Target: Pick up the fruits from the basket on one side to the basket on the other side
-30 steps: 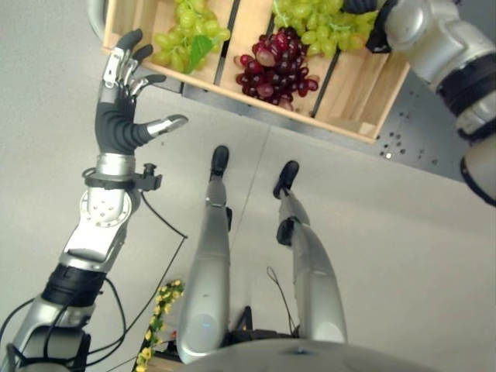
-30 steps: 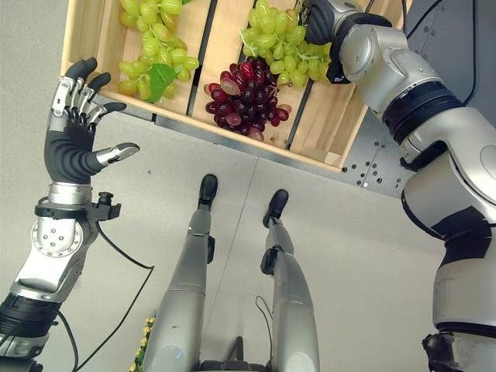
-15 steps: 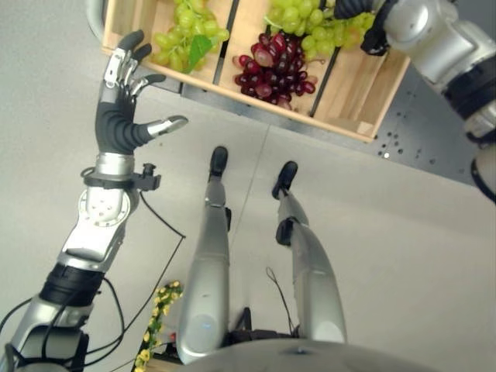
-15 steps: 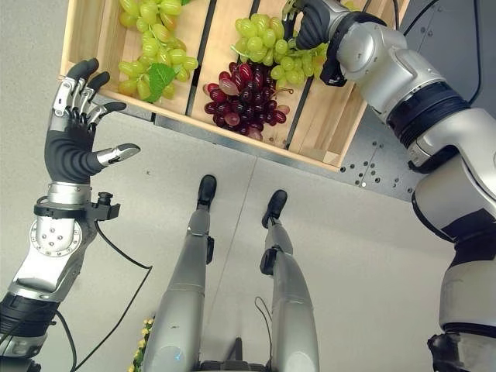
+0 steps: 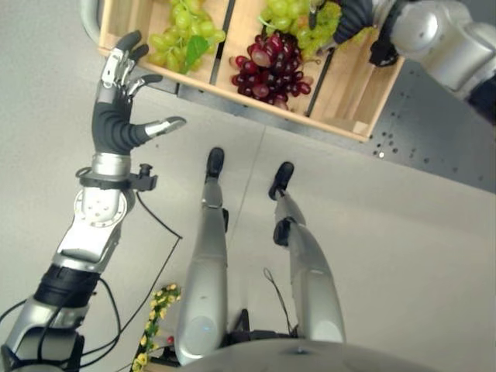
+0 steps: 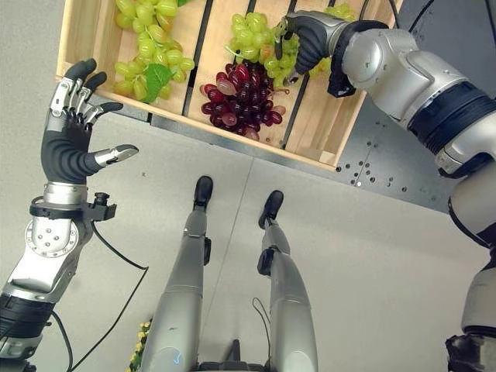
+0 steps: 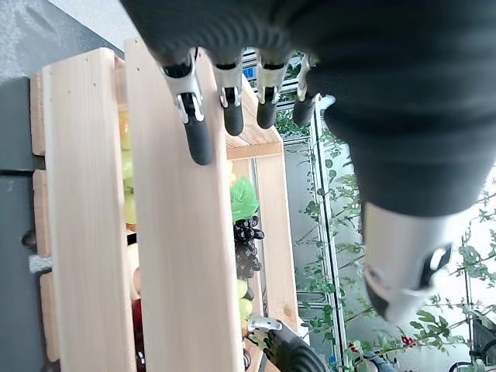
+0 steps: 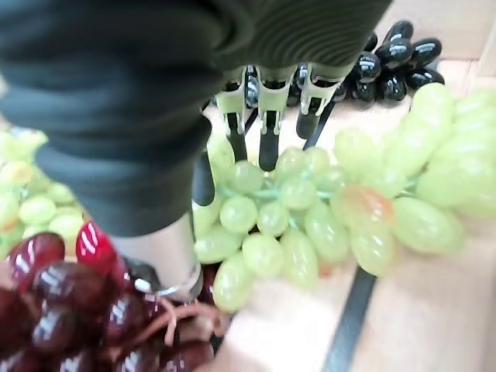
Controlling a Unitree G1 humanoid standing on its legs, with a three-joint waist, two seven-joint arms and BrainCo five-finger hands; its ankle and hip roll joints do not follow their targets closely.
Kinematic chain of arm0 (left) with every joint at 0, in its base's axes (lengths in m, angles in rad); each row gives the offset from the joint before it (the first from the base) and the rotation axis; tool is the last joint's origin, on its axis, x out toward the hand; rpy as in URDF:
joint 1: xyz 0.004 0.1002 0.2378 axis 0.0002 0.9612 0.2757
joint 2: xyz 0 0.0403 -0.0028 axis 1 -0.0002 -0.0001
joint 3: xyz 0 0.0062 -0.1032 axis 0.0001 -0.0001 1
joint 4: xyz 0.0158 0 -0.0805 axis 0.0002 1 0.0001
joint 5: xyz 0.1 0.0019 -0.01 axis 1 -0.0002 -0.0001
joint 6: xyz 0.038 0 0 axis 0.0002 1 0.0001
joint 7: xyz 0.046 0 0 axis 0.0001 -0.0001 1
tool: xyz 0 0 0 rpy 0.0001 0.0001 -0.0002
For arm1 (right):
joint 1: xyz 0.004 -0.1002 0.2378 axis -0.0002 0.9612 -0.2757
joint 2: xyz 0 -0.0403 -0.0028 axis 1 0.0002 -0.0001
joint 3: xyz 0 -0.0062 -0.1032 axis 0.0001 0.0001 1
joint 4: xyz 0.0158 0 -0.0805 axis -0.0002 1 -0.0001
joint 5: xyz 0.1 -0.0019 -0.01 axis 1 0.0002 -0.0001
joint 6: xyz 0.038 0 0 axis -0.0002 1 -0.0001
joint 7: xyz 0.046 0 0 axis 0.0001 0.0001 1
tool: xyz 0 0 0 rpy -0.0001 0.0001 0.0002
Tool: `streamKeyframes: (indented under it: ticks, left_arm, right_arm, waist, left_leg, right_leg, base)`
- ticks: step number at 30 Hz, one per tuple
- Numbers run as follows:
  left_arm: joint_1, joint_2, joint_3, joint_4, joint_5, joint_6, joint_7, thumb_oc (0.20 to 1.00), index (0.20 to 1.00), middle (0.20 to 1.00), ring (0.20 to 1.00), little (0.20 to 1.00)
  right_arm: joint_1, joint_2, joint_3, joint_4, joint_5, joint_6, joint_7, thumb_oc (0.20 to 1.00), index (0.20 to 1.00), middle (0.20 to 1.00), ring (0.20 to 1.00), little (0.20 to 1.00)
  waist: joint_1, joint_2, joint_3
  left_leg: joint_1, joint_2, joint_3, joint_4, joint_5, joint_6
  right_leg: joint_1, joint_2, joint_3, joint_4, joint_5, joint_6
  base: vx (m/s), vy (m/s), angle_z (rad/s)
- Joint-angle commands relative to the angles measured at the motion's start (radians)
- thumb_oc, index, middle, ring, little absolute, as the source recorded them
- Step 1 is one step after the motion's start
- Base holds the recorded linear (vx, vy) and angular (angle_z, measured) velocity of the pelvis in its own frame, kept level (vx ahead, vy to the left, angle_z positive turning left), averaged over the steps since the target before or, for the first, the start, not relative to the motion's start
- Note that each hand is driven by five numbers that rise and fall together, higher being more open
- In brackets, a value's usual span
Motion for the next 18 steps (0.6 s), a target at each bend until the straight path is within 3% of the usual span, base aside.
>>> streamKeyframes:
  ticks: [1, 10, 18]
  left_arm:
    - [0.147, 0.040, 0.031, 0.024, 0.020, 0.050, -0.022, 1.000, 1.000, 1.000, 1.000, 1.000]
    - [0.167, 0.072, 0.037, 0.014, 0.028, 0.047, -0.027, 1.000, 1.000, 1.000, 1.000, 1.000]
    - [0.171, 0.071, 0.038, 0.009, 0.025, 0.047, -0.032, 1.000, 1.000, 1.000, 1.000, 1.000]
  right_arm:
    - [-0.083, -0.065, 0.068, -0.045, 0.007, -0.044, 0.011, 1.000, 1.000, 1.000, 1.000, 1.000]
    - [-0.075, -0.148, 0.096, -0.100, 0.016, -0.052, 0.033, 1.000, 1.000, 1.000, 1.000, 1.000]
    - [-0.062, -0.159, 0.096, -0.103, 0.019, -0.051, 0.029, 1.000, 1.000, 1.000, 1.000, 1.000]
  waist:
    - [-0.005, -0.061, 0.038]
    - [-0.013, -0.074, 0.038]
    - [-0.017, -0.070, 0.038]
  left_leg:
    - [0.080, -0.041, 0.032, -0.069, -0.026, 0.018]
    - [0.093, -0.040, 0.033, -0.076, -0.022, 0.016]
    - [0.096, -0.041, 0.037, -0.069, -0.027, 0.017]
  right_leg:
    - [0.031, -0.026, 0.016, 0.097, -0.105, 0.109]
    - [0.038, -0.025, 0.021, 0.096, -0.106, 0.110]
    - [0.038, -0.024, 0.024, 0.101, -0.107, 0.109]
  base:
    - [0.00, 0.000, 0.00]
    - [0.00, 0.000, 0.00]
    - [0.00, 0.000, 0.00]
